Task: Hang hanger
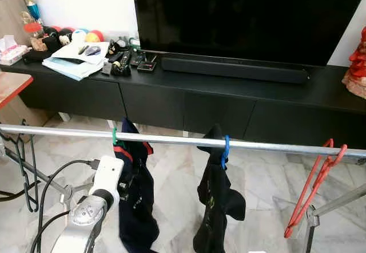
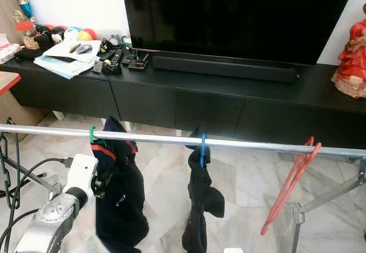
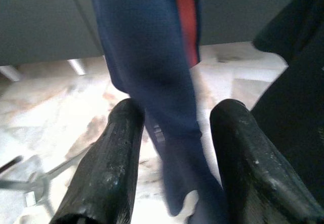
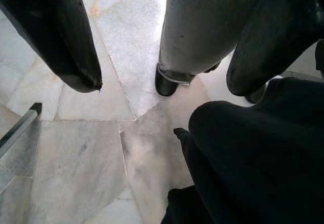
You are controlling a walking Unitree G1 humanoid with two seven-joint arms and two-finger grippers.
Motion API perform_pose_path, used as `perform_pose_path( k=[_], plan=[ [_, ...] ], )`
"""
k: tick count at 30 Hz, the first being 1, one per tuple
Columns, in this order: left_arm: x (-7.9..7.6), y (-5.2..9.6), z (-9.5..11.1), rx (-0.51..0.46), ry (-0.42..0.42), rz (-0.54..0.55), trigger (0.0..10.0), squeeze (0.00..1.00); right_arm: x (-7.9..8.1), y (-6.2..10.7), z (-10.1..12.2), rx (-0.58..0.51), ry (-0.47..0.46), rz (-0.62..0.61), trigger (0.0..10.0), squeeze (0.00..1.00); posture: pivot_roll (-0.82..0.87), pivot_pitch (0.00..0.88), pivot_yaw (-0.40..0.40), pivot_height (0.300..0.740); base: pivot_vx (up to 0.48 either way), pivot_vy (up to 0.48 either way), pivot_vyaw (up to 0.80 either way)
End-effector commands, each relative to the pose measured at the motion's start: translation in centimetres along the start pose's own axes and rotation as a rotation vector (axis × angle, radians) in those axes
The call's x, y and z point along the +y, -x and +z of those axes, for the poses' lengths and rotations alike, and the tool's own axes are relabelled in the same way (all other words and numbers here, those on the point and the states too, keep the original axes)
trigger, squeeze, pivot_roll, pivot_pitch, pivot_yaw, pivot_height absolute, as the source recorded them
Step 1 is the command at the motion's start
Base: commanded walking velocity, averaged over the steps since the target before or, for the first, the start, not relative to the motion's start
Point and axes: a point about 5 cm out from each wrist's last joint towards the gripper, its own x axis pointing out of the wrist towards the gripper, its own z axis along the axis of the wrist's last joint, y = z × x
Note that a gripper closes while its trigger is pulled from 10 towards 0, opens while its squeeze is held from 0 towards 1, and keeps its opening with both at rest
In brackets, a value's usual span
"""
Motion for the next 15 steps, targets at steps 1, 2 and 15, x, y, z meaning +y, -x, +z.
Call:
perform_pose_path(
  k=[1, 2, 15],
  plan=[
    [0.74, -0.05, -0.44, 0.03, -0.015, 0.038, 0.0, 0.0, 0.04, 0.04, -0.25, 0.007, -0.01, -0.006, 10.0, 0.0, -0.03, 0.06, 0.01, 0.74, 0.0, 0.0, 0.0],
    [0.87, -0.12, -0.59, 0.038, -0.018, 0.055, 0.0, 0.0, 0.05, 0.04, -0.25, 0.007, -0.009, -0.005, 10.0, 0.0, -0.03, 0.06, 0.01, 0.74, 0.0, 0.0, 0.0],
    [0.07, -0.76, -0.02, 0.001, 0.016, 0.077, 0.0, 0.0, 0.1, 0.06, -0.37, 0.009, -0.01, -0.004, 10.0, 0.0, -0.03, 0.058, 0.013, 0.74, 0.0, 0.0, 0.0]
  ],
)
